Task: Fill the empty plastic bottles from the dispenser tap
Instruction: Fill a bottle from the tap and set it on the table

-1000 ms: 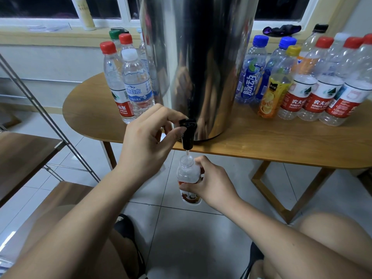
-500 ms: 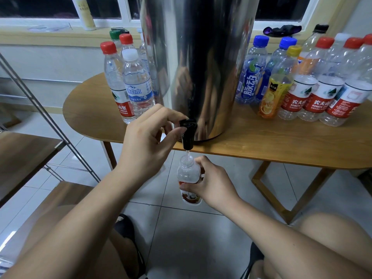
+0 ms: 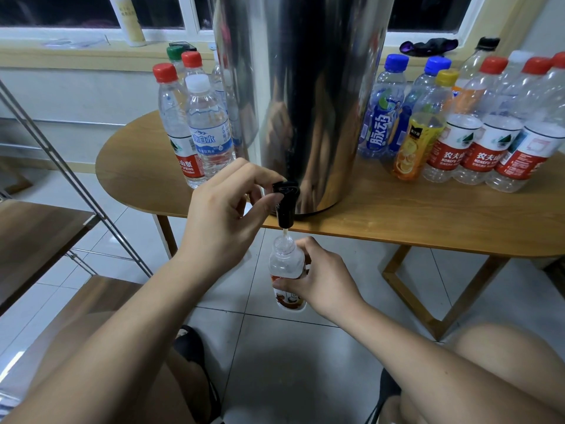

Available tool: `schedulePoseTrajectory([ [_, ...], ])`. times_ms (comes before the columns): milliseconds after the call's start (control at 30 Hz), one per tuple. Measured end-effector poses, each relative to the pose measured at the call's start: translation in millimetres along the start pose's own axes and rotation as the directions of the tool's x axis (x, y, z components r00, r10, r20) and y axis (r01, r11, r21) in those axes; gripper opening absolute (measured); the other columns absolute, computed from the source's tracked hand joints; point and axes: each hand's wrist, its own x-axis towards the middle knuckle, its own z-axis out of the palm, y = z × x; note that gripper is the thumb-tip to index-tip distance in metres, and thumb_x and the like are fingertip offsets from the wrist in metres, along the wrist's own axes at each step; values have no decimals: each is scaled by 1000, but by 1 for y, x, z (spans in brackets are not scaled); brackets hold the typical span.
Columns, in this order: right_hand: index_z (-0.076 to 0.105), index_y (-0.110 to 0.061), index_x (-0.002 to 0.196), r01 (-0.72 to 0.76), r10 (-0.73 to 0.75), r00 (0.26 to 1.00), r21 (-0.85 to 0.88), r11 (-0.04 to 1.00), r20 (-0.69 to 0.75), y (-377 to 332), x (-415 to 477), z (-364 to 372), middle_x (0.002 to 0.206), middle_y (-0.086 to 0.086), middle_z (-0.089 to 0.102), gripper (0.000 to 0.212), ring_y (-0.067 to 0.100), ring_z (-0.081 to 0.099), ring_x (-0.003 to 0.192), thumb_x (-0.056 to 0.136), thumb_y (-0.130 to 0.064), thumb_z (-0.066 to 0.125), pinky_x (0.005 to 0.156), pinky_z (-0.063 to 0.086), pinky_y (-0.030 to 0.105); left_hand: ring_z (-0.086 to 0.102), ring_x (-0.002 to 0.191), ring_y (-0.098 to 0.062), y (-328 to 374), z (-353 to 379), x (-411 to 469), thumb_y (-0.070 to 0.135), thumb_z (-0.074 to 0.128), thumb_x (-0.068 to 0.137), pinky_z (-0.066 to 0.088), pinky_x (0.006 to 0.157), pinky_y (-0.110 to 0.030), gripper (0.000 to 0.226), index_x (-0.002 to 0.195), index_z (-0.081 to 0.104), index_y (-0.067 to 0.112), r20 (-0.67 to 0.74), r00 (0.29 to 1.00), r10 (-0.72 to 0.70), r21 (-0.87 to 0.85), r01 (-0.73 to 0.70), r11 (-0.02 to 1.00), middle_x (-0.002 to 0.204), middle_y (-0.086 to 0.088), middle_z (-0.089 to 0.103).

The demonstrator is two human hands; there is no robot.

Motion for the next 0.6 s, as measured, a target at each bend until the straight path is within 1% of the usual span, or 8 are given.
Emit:
schedulePoseTrajectory([
  [233, 57, -39, 122, 1, -1, 1000, 8, 1000, -17, 1, 0, 1, 113, -18, 72, 67, 11, 66, 105, 71, -55, 97, 91, 58, 40, 60, 79, -15, 0, 0, 1, 7, 82, 97, 49, 67, -34, 12, 107, 76, 12, 2, 1000, 4, -4, -4, 1000, 90, 14, 60],
  [467, 58, -39, 124, 15, -15, 1000, 21, 1000, -25, 1, 0, 0, 113, -18, 72, 67, 11, 67, 106, 71, -54, 97, 91, 58, 40, 59, 79, -10, 1, 0, 2, 8, 81, 97, 42, 69, -20, 12, 106, 76, 13, 4, 1000, -1, 11, 1, 1000, 90, 19, 59],
  [600, 58, -38, 123, 22, -21, 999, 19, 1000, -31, 1, 0, 0, 113, -18, 73, 67, 12, 67, 106, 71, -53, 97, 91, 58, 42, 58, 79, -11, 0, 0, 2, 8, 81, 97, 42, 70, -20, 13, 107, 76, 13, 4, 1000, 5, 17, -5, 1000, 90, 20, 58],
])
